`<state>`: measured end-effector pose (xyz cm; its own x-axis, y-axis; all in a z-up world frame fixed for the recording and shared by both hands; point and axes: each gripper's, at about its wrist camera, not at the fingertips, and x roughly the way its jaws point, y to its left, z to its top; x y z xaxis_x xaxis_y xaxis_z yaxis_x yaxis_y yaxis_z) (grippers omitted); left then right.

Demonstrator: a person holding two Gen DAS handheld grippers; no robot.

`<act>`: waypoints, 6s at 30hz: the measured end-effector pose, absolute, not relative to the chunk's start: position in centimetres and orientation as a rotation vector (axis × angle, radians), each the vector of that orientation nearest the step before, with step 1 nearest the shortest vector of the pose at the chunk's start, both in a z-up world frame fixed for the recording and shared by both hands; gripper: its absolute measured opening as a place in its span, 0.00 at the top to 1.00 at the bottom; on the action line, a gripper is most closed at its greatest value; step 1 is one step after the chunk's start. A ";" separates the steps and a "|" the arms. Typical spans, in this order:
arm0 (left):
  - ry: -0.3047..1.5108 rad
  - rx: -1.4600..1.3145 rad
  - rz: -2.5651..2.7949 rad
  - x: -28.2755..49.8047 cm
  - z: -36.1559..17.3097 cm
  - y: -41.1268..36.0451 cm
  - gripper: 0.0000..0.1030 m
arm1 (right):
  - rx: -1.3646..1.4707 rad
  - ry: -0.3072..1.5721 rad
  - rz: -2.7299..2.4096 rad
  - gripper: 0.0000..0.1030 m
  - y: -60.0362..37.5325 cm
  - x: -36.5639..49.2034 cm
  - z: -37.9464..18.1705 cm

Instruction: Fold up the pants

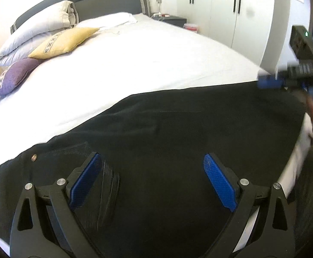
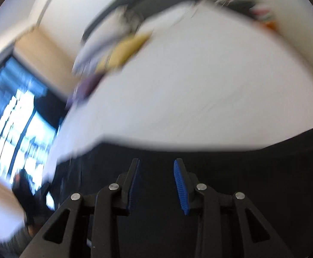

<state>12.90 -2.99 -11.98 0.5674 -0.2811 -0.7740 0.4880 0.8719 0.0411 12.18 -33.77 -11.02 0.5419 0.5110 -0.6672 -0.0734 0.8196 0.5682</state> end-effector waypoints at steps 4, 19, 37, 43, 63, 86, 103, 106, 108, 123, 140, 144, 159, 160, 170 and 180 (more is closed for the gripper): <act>0.970 0.262 -0.413 15.3 -15.8 -2.4 0.06 | 0.703 1.001 0.254 1.00 -37.5 13.9 -16.5; 0.824 0.118 -0.284 13.8 -11.5 6.8 0.06 | 0.580 0.949 0.555 0.65 -26.1 14.6 -7.2; 0.835 0.032 -0.139 13.3 -12.1 12.8 0.06 | 0.506 1.086 0.493 0.75 -9.6 24.6 -10.9; 0.891 0.033 -0.084 19.7 -12.5 14.7 0.06 | 0.428 1.199 0.764 0.61 -0.1 25.3 -12.1; 0.940 0.212 -0.290 14.3 -17.3 3.9 0.04 | 0.876 0.887 0.208 1.00 -28.4 6.1 -16.0; 0.963 0.154 -0.314 13.5 -15.9 3.7 0.05 | 1.050 0.675 -0.061 0.89 -40.7 -0.3 -16.1; 0.830 0.076 -0.335 9.8 -8.2 5.1 0.05 | 1.356 0.591 -0.138 0.36 -47.6 -8.8 -17.3; 0.867 0.067 -0.372 8.5 -9.2 4.0 0.05 | 1.468 0.528 -0.126 0.36 -48.0 -7.9 -18.2; 0.886 0.062 -0.386 7.8 -9.7 3.2 0.06 | 1.515 0.500 -0.132 0.37 -48.2 -7.7 -18.3; 0.944 0.036 -0.453 7.7 -11.7 -0.2 0.05 | 1.619 0.402 -0.197 0.72 -47.6 -5.2 -18.9; 0.961 -0.220 -0.387 9.3 -12.2 4.8 0.06 | 0.805 0.553 -0.079 0.90 -36.8 -1.0 -7.1; 1.010 -0.480 -0.427 11.1 -13.7 7.4 0.06 | 0.261 0.754 0.146 0.92 -22.5 2.7 -6.6; 1.198 -0.705 -0.662 17.7 -15.5 0.7 0.04 | -0.227 0.692 0.132 0.91 -14.9 -0.8 -8.9; 1.204 -0.698 -0.667 18.0 -15.5 0.2 0.04 | -0.244 0.688 0.132 0.91 -14.6 -1.1 -9.1; 1.279 -0.578 -0.714 20.0 -15.6 -3.9 0.72 | -0.306 0.673 0.123 0.91 -12.9 -1.8 -9.5; 1.198 -0.498 -0.730 18.8 -12.6 -0.6 0.92 | -0.367 0.626 0.191 0.91 -9.6 -1.7 -7.7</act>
